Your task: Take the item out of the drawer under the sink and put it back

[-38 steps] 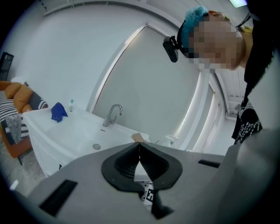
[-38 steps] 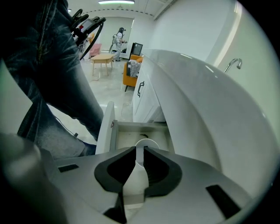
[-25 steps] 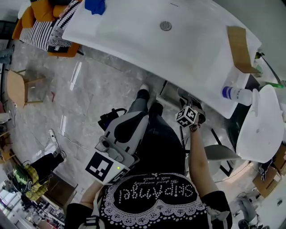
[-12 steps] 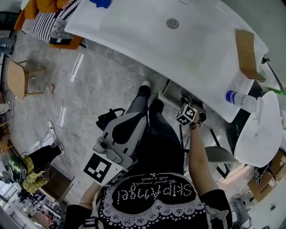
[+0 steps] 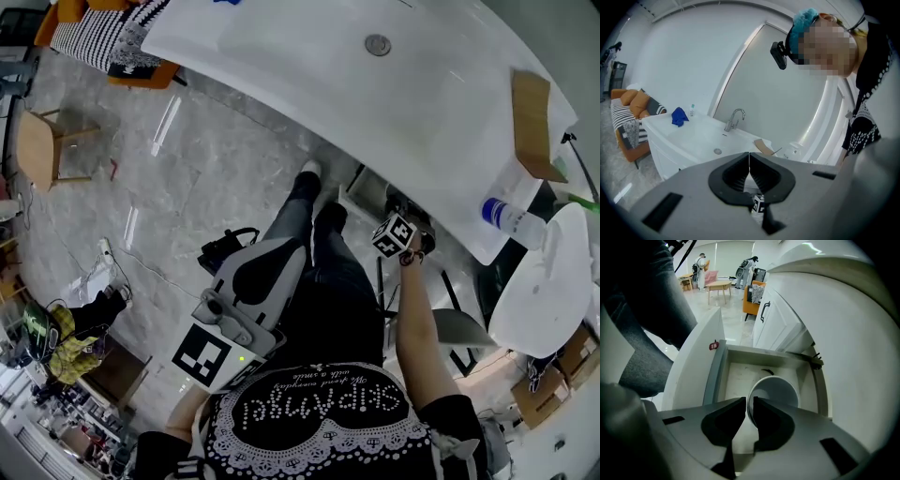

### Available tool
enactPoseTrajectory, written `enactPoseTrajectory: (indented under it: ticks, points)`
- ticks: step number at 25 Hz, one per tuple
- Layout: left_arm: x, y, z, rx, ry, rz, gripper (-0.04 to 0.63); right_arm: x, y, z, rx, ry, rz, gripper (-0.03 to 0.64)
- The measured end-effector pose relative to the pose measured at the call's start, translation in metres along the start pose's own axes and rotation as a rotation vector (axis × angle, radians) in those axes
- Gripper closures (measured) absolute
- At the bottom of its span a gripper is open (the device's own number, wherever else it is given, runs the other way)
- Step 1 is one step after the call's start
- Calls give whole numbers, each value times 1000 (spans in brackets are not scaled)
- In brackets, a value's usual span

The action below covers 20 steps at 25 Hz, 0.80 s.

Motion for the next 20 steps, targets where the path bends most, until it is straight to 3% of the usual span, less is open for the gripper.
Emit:
enactPoseTrajectory:
  ticks: [11, 20]
  points:
    - [8, -5, 1, 19, 2, -4, 591, 9, 6, 4, -2, -3, -17, 591]
    - [8, -6, -5, 6, -33, -50, 591, 45, 13, 13, -60, -62, -109, 591]
Point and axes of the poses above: the fingertips, and each gripper's own axes: x backward along the fingers, z to its left, y out of its top, the point moved 5 cm from there along x, backward along the fingers, and after that the axes turned 15 degrees about -x, right-handed, at the moved point
